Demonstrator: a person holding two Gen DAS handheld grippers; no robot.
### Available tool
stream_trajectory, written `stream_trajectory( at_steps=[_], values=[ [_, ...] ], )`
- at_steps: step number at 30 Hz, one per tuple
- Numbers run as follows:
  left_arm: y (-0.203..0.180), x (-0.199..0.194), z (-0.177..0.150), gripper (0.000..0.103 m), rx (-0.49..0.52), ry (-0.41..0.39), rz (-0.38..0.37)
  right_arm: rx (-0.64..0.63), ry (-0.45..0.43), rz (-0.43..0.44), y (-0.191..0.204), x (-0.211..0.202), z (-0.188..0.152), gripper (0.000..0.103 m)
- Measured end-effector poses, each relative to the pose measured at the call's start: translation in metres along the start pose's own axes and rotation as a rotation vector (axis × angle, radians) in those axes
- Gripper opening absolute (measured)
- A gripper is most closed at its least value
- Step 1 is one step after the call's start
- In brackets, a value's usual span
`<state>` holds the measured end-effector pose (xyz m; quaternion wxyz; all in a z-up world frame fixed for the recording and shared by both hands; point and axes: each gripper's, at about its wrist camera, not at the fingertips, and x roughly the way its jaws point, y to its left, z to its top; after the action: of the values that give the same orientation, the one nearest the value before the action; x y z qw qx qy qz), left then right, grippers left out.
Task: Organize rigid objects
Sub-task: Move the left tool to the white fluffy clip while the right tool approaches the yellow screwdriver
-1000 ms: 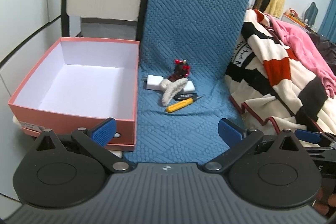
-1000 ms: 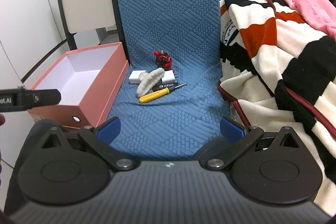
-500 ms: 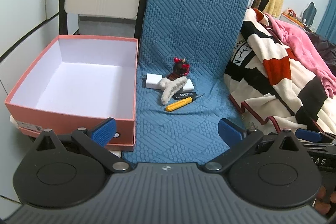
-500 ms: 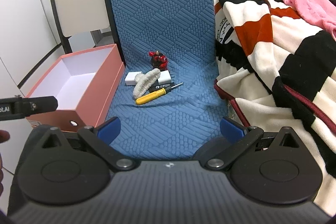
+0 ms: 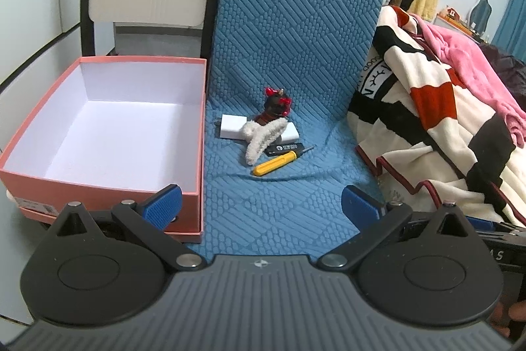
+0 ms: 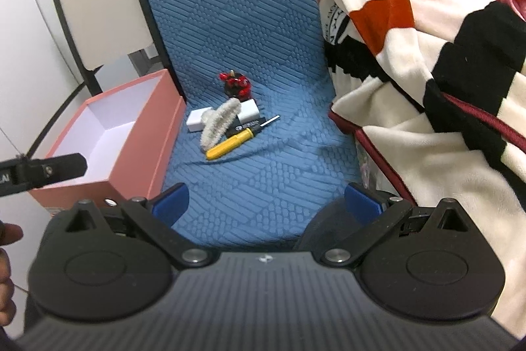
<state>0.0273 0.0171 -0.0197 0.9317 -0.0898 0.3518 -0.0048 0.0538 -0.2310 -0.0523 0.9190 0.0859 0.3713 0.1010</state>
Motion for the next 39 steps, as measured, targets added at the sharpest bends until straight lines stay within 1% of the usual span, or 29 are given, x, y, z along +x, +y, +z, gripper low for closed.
stream_trajectory(
  at_steps=[7, 9, 15, 19, 21, 22, 25, 28, 30, 31, 33, 37, 39],
  values=[
    [-0.008, 0.021, 0.002, 0.103, -0.002, 0.006, -0.036, 0.040, -0.022, -0.014, -0.012, 0.014, 0.001, 0.103],
    [-0.011, 0.028, 0.003, 0.103, -0.003, 0.010, -0.034, 0.062, -0.029, -0.025, -0.016, 0.020, 0.001, 0.099],
    [-0.018, 0.053, 0.008, 0.103, 0.014, 0.005, -0.042, 0.101, -0.032, -0.030, -0.023, 0.037, 0.003, 0.098],
    [-0.016, 0.073, 0.012, 0.103, 0.004, 0.004, -0.053, 0.108, -0.048, -0.026, -0.024, 0.049, 0.006, 0.095],
    [-0.016, 0.079, 0.014, 0.103, 0.011, -0.002, -0.051, 0.110, -0.051, -0.025, -0.024, 0.056, 0.009, 0.092],
    [-0.017, 0.084, 0.015, 0.103, 0.023, -0.003, -0.045, 0.113, -0.049, -0.024, -0.025, 0.059, 0.011, 0.089],
    [-0.021, 0.095, 0.016, 0.097, 0.058, -0.007, -0.038, 0.129, -0.046, -0.020, -0.027, 0.072, 0.015, 0.085],
    [-0.021, 0.109, 0.016, 0.089, 0.078, -0.006, -0.031, 0.147, -0.039, -0.005, -0.029, 0.086, 0.020, 0.080],
    [-0.021, 0.118, 0.016, 0.080, 0.085, -0.002, -0.026, 0.165, -0.039, 0.014, -0.032, 0.096, 0.023, 0.076],
    [-0.020, 0.124, 0.015, 0.078, 0.084, 0.001, -0.025, 0.173, -0.040, 0.027, -0.034, 0.101, 0.023, 0.074],
    [-0.017, 0.137, 0.014, 0.068, 0.081, 0.015, -0.030, 0.193, -0.038, 0.049, -0.037, 0.110, 0.026, 0.072],
    [-0.015, 0.162, 0.011, 0.068, 0.081, 0.045, -0.033, 0.209, -0.047, 0.074, -0.040, 0.124, 0.032, 0.072],
    [-0.016, 0.174, 0.011, 0.068, 0.097, 0.048, -0.019, 0.215, -0.049, 0.080, -0.039, 0.132, 0.033, 0.072]
  ],
)
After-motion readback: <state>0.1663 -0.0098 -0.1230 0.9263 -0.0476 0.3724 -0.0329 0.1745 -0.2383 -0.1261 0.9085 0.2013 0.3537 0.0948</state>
